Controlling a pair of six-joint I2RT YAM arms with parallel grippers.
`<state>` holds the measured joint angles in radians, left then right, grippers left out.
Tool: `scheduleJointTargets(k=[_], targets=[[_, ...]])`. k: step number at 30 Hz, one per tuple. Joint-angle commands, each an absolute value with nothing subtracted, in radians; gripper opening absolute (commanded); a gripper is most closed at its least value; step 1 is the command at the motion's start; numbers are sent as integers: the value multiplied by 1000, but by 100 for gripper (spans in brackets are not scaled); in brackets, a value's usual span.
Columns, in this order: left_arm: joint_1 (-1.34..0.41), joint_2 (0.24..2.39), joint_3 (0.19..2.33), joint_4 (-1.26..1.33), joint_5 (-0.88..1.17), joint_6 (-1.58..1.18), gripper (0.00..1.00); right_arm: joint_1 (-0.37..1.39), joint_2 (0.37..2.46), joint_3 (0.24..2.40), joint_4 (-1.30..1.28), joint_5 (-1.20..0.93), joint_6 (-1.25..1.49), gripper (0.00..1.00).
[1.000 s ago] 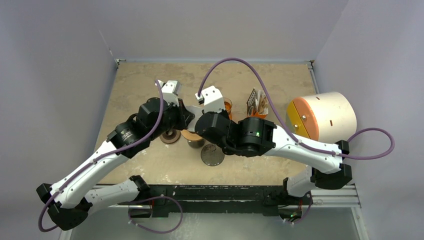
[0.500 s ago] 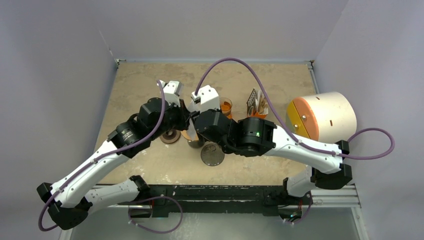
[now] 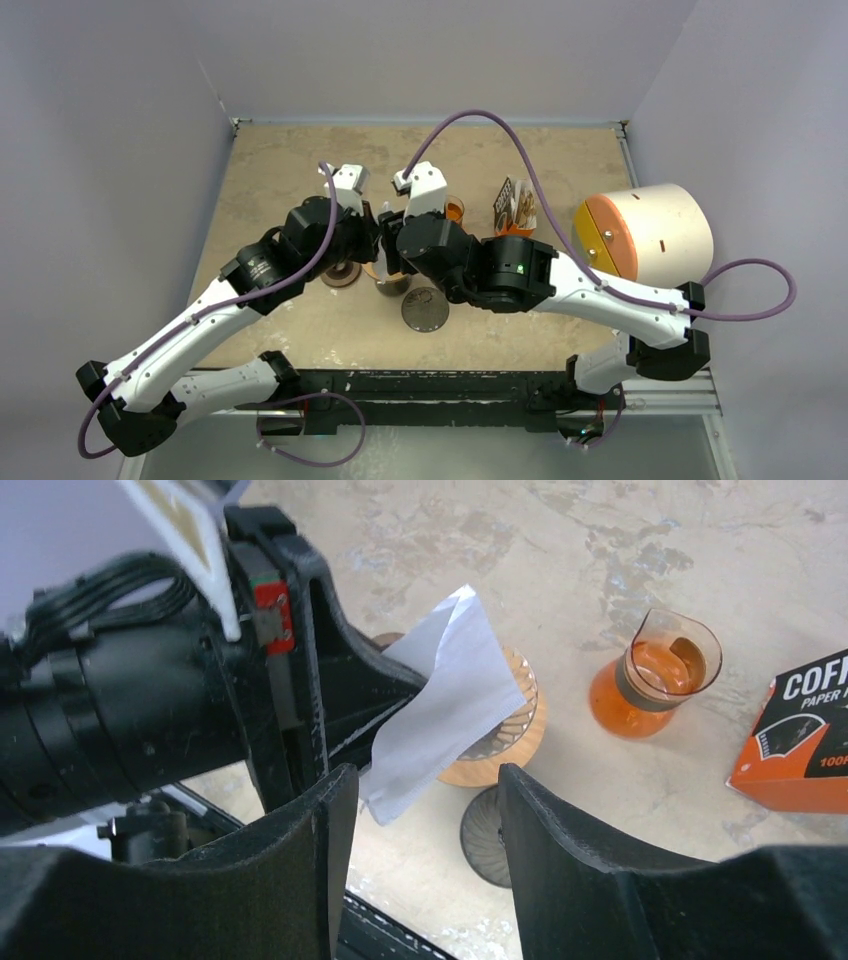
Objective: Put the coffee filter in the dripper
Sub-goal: Place the coffee filter in the coffee dripper.
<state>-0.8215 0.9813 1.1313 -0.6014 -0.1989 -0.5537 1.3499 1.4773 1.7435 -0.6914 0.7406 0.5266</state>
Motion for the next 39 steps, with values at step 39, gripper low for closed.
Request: scheduleJointTargets(k=[39], targets=[[-828, 951, 1193, -650, -245, -474, 0, 1183, 1583, 1683, -559, 654, 629, 45]])
